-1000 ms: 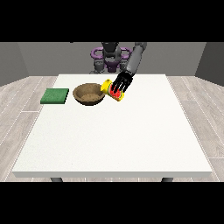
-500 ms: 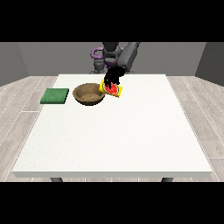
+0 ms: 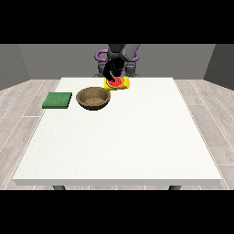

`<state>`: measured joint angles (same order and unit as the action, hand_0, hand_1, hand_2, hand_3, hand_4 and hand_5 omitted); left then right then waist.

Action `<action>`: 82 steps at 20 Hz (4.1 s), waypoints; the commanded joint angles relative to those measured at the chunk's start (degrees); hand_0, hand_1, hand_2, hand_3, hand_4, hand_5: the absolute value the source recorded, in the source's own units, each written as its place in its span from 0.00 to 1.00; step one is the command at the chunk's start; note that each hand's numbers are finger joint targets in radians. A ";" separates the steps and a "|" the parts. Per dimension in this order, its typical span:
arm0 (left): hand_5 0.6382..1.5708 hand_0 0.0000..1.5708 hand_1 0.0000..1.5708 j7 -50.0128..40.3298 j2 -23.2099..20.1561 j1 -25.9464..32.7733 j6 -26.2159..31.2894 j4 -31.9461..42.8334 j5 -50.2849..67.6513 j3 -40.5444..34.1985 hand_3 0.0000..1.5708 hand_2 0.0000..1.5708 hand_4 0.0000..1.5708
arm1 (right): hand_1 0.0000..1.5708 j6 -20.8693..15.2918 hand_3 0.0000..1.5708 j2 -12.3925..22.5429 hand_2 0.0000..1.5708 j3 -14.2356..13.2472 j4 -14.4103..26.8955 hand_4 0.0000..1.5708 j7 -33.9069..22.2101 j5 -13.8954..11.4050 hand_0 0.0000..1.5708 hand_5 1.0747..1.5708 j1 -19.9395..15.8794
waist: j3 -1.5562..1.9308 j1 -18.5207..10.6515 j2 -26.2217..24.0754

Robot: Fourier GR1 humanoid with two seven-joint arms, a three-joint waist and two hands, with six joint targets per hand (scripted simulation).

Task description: Pick the cup and pour the ball into the bowl, then pick the bowl and place it on the pad

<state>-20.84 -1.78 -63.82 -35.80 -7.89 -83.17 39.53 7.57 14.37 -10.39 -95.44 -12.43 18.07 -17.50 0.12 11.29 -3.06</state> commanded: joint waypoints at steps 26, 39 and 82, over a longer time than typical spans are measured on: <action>0.88 0.96 0.96 46.04 -6.07 27.67 -3.85 -37.77 62.02 -40.53 1.00 1.00 0.94 | 0.00 -0.56 0.00 1.14 0.00 -4.96 -9.05 0.27 2.16 2.14 0.00 0.99 5.56 | -0.96 -8.41 9.10; 0.99 0.00 0.00 59.86 -10.78 24.55 40.16 -41.72 96.91 -58.93 0.00 0.00 0.00 | 0.00 -8.26 0.00 -4.66 0.00 0.88 -17.66 0.31 1.91 -4.36 0.00 0.99 4.28 | -0.34 -12.89 20.76; 0.95 0.00 0.00 23.00 -42.24 1.66 51.26 -54.09 106.41 -62.28 0.00 0.00 0.00 | 0.00 -0.26 0.00 -3.40 0.00 -10.63 49.91 0.18 34.79 -1.72 0.00 0.99 -13.11 | -0.04 -18.90 27.88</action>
<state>2.43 -43.95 -62.29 15.04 -60.43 22.53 -22.74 8.73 10.95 -19.91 -51.55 21.84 16.47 -28.87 -1.66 -5.50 22.16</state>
